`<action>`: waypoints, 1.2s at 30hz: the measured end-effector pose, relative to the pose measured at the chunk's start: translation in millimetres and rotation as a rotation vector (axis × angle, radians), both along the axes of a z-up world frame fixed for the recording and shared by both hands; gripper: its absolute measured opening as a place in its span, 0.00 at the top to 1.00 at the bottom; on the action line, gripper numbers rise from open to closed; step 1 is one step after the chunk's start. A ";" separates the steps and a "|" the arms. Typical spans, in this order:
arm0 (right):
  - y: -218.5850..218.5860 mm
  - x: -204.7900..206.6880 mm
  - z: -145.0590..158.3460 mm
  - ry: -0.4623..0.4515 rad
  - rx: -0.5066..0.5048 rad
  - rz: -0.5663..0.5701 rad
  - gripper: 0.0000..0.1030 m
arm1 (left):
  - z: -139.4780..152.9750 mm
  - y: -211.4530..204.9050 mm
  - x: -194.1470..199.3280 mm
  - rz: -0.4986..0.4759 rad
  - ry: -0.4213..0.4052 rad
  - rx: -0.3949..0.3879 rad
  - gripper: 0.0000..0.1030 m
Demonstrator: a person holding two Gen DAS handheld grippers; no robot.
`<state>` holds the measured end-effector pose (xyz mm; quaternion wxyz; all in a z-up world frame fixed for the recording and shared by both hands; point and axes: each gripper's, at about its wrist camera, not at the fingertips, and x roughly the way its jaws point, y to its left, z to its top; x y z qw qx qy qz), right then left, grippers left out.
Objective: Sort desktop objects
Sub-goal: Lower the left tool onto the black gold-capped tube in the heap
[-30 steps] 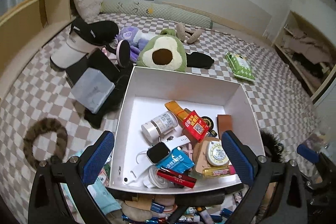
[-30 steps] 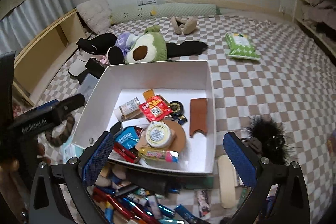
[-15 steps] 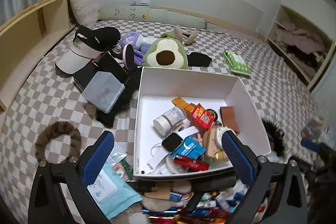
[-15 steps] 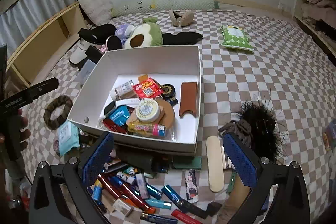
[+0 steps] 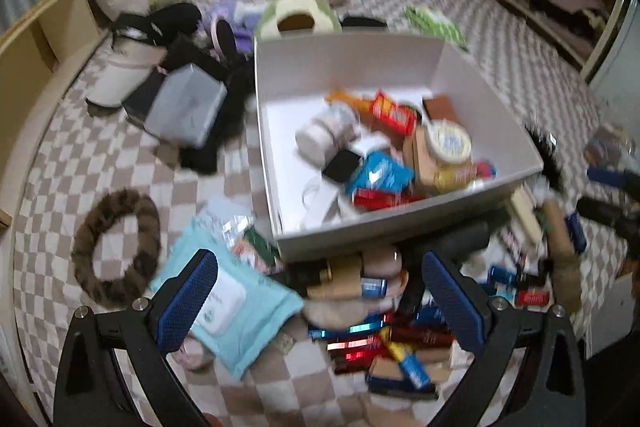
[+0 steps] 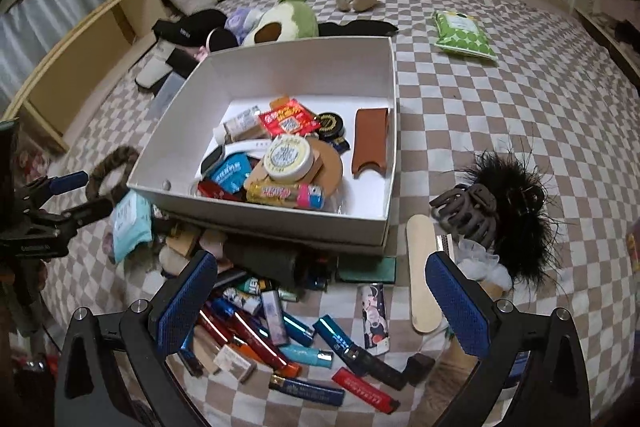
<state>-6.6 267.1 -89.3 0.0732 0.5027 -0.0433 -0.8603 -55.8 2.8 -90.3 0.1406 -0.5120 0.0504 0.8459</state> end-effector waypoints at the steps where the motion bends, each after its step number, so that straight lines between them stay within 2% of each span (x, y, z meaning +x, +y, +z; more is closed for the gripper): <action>1: -1.5 0.7 -0.7 -0.003 0.004 0.005 0.00 | -4.5 -0.5 0.8 -0.003 -0.021 0.005 0.00; 6: -5.9 1.9 -4.2 -0.026 0.002 0.019 0.00 | -27.0 -3.3 4.5 -0.016 -0.123 0.032 0.00; 15: -5.6 -1.1 -10.2 -0.052 0.019 0.019 0.00 | -60.9 -1.6 -1.7 -0.009 -0.277 0.168 0.00; 25: 4.4 -6.9 -14.7 -0.069 0.004 0.008 0.00 | -78.2 4.2 -26.4 -0.012 -0.248 0.224 0.00; 36: 6.5 -12.2 -19.6 -0.077 0.006 0.028 0.00 | -104.7 1.6 -44.6 -0.010 -0.253 0.117 0.00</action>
